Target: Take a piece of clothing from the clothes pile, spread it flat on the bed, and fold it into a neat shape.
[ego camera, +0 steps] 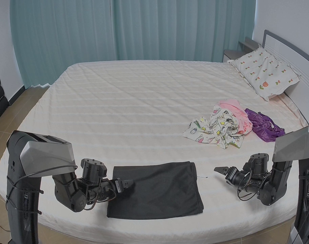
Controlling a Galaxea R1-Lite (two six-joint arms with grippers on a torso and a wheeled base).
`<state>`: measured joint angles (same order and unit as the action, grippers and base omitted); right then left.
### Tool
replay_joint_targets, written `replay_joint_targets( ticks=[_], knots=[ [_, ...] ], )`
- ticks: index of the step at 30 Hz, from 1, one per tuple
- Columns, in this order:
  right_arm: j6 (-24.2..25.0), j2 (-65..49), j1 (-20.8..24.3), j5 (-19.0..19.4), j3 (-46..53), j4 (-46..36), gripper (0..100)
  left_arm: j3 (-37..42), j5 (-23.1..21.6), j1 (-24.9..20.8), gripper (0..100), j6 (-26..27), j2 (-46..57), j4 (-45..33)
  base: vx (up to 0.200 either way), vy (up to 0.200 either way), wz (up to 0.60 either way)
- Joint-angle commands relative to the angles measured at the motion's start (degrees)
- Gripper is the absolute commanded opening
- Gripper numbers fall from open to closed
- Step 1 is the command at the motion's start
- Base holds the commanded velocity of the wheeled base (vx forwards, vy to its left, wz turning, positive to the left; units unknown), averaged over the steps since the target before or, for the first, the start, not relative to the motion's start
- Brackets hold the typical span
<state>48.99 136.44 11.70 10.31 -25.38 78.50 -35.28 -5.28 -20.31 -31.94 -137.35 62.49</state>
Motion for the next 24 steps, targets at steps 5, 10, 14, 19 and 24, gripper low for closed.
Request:
replay_joint_targets(
  ticks=[5,10,14,19,24],
  knots=[
    [0.05,0.14,0.16,0.06,0.51,0.61,100,-0.49,-3.6,0.27,100,1.09,-0.9,0.35,0.0,0.0,0.0],
    [0.05,0.23,0.16,0.15,0.42,0.61,100,-0.49,-6.85,0.27,100,1.35,-0.81,0.44,0.0,0.0,0.0],
    [0.14,0.14,0.16,0.23,0.42,0.61,100,-0.49,-7.03,0.36,100,1.53,-0.9,1.14,0.0,0.0,0.0],
    [0.14,0.14,0.16,0.23,0.42,0.61,100,-1.72,-6.5,0.27,100,1.7,-1.52,1.41,0.0,0.0,0.0],
    [0.14,0.14,0.07,0.23,0.42,0.61,100,-1.9,-6.06,0.09,0,1.7,-1.52,0.97,0.0,0.0,0.0]
  ],
)
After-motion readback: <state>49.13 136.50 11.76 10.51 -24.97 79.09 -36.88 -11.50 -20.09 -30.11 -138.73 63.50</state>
